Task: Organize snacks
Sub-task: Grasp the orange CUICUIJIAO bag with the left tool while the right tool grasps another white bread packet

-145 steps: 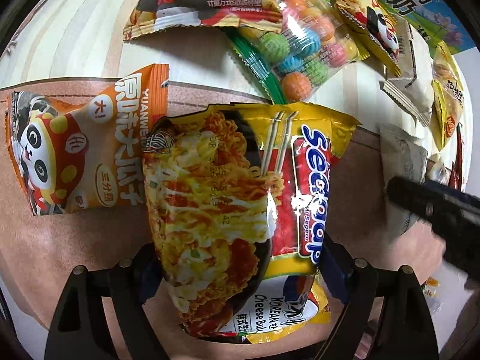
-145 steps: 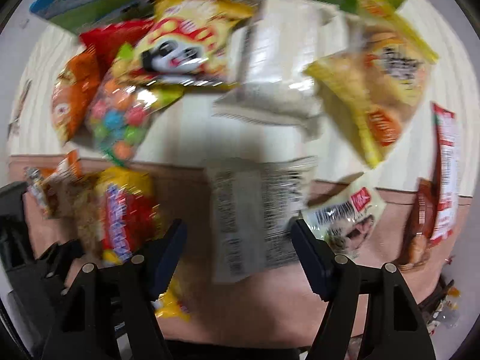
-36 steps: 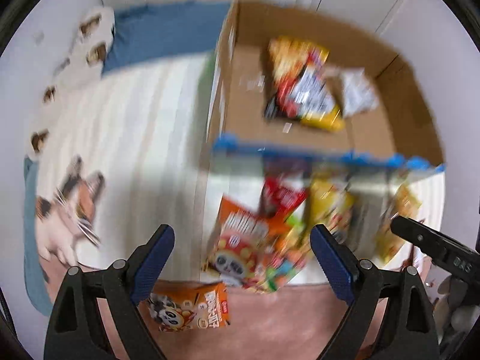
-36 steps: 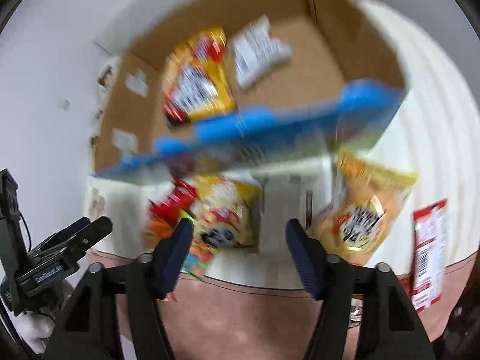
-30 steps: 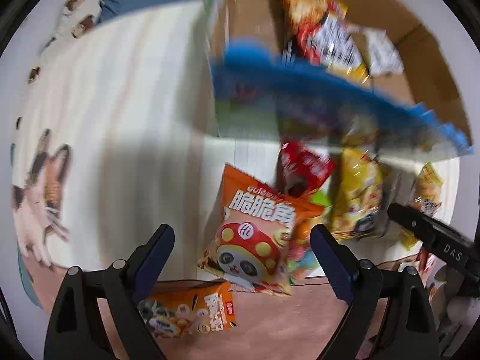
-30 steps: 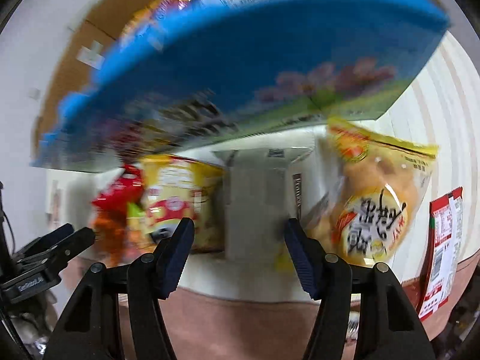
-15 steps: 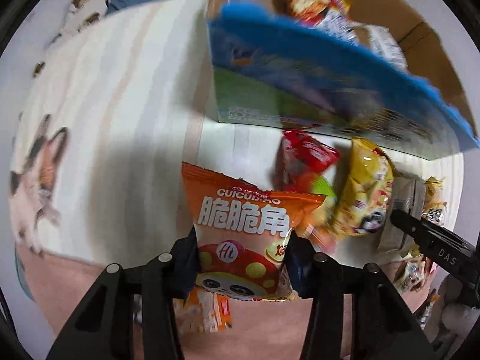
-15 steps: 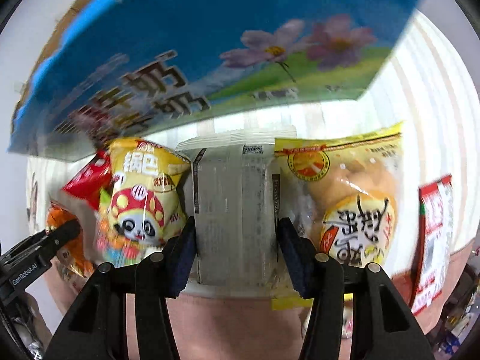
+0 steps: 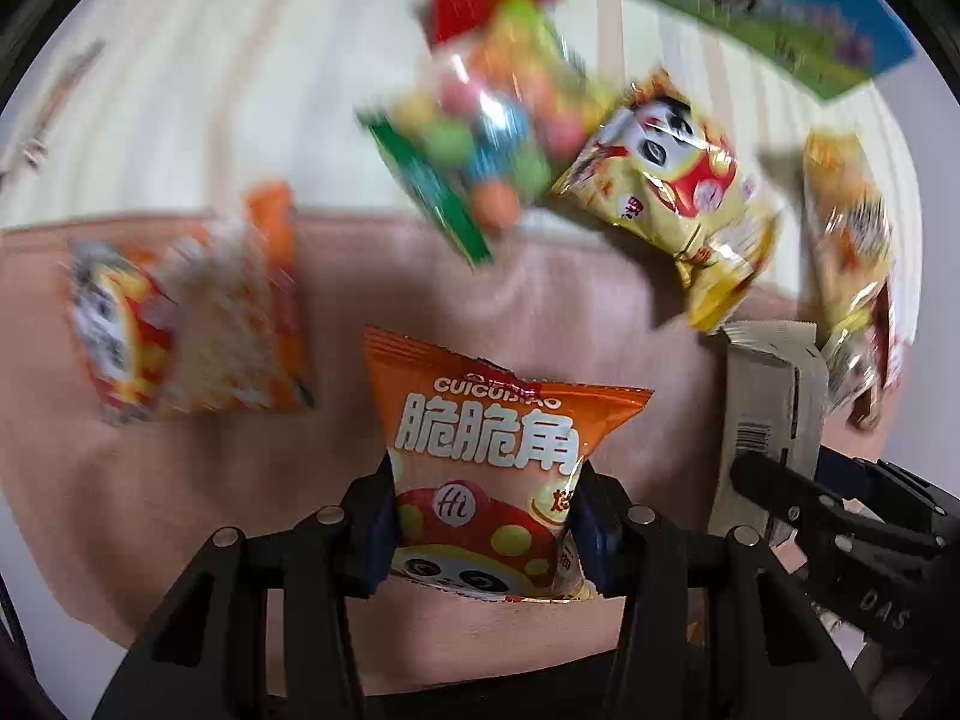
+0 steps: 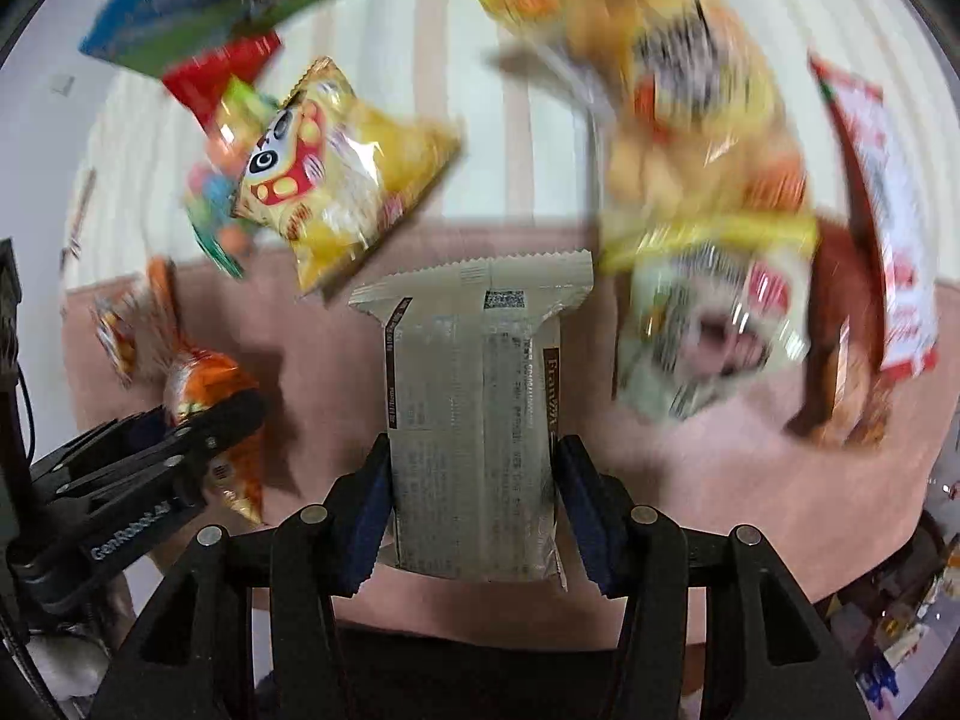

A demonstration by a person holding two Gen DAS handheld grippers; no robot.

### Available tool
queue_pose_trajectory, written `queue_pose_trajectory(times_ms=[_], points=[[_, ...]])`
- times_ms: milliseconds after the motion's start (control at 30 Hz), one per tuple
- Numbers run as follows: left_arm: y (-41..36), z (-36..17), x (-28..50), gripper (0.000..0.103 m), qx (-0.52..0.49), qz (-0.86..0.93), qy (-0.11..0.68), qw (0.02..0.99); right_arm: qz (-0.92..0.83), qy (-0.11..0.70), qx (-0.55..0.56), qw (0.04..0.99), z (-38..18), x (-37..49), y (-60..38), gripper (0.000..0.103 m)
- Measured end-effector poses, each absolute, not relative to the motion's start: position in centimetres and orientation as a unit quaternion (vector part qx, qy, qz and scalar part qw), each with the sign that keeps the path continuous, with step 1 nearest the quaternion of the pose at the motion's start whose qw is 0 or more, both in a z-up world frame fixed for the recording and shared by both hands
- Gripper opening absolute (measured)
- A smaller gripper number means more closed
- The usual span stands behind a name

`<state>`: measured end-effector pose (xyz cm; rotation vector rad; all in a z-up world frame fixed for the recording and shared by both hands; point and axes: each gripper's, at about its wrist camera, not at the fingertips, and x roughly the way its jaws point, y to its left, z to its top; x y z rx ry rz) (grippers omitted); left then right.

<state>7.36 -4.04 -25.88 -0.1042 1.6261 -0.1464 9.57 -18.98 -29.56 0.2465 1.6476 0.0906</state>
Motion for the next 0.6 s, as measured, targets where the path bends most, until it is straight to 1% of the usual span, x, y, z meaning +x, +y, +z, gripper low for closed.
queue_pose_trajectory(times_ms=[100, 200, 233, 267, 300, 367, 467, 600], points=[[-4.2, -27.1, 6.9, 0.048, -0.046, -0.064, 0.727, 0.682, 0.035, 0.744, 0.12, 0.656, -31.1, 8.7, -19.1, 0.062], [-4.4, -27.6, 6.0, 0.048, -0.043, -0.059, 0.726, 0.683, 0.029, 0.74, 0.117, 0.662, -31.8, 8.2, -19.1, 0.063], [-4.2, -27.7, 6.0, 0.046, -0.043, -0.058, 0.727, 0.683, 0.026, 0.738, 0.116, 0.665, -31.9, 8.2, -19.1, 0.062], [-4.3, -27.5, 5.9, 0.046, -0.04, -0.057, 0.727, 0.683, 0.022, 0.736, 0.114, 0.667, -32.1, 8.2, -19.2, 0.058], [-5.0, -27.2, 6.7, 0.045, -0.038, -0.056, 0.725, 0.685, 0.022, 0.734, 0.106, 0.67, -32.1, 8.5, -18.8, 0.057], [-5.5, -25.8, 7.2, 0.044, -0.033, -0.059, 0.72, 0.69, 0.03, 0.728, 0.1, 0.677, -31.5, 9.1, -18.5, 0.057], [-5.8, -22.4, 7.2, 0.044, -0.047, -0.071, 0.708, 0.701, 0.049, 0.723, 0.116, 0.679, -29.9, 10.7, -18.2, 0.056], [-5.9, -15.5, 8.7, 0.044, -0.074, -0.096, 0.668, 0.734, 0.087, 0.686, 0.145, 0.708, -23.9, 11.8, -18.7, 0.056]])
